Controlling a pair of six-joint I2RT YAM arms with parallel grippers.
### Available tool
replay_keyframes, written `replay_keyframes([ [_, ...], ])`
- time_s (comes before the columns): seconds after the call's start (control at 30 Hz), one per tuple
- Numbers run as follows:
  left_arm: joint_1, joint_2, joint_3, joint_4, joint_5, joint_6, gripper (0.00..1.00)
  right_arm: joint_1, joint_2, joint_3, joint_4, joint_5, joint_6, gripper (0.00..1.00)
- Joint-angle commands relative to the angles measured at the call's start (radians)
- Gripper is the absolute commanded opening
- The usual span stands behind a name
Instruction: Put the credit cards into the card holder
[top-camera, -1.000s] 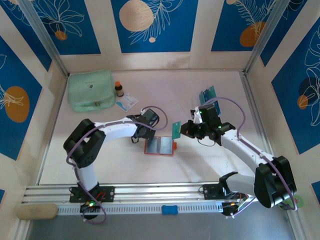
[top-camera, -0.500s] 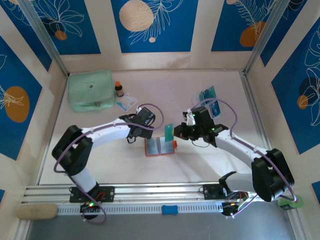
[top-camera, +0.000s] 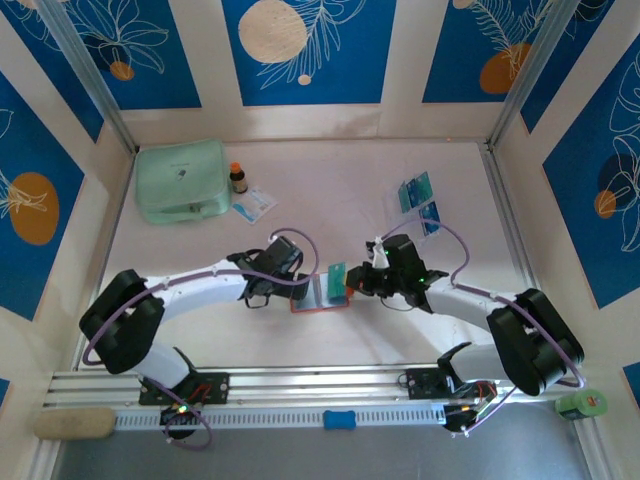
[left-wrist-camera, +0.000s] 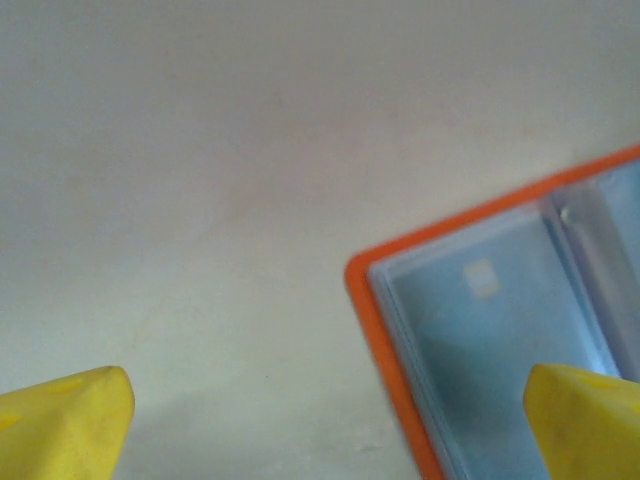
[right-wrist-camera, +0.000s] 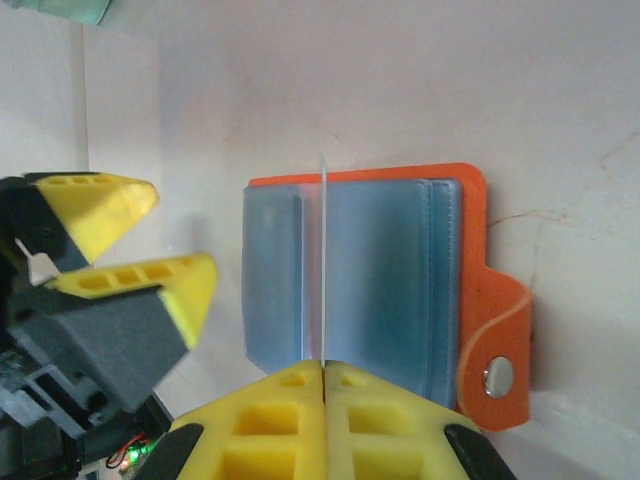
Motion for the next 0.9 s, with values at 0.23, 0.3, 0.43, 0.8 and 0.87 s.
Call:
replay_keyframes([
  [0.23,-0.033,0.003,-0.045,0.044,-0.020,-0.055,1.00,0.029,0.022,-0.037,0.138,0.046,0.026,0.00],
  [0.3,-0.034,0.003,-0.050,0.044,-0.027,-0.055,1.00,0.034,0.032,-0.039,0.152,0.046,0.027,0.00],
  [0.43,-0.034,0.003,-0.060,0.045,-0.037,-0.057,1.00,0.040,0.053,-0.040,0.180,0.040,0.027,0.00],
  [0.8,-0.034,0.020,-0.066,-0.001,-0.070,-0.065,1.00,0.065,0.090,-0.043,0.239,0.038,0.024,0.00],
  [0.87,-0.034,0.025,-0.065,-0.006,-0.074,-0.067,1.00,0.069,0.099,-0.042,0.246,0.035,0.024,0.00],
])
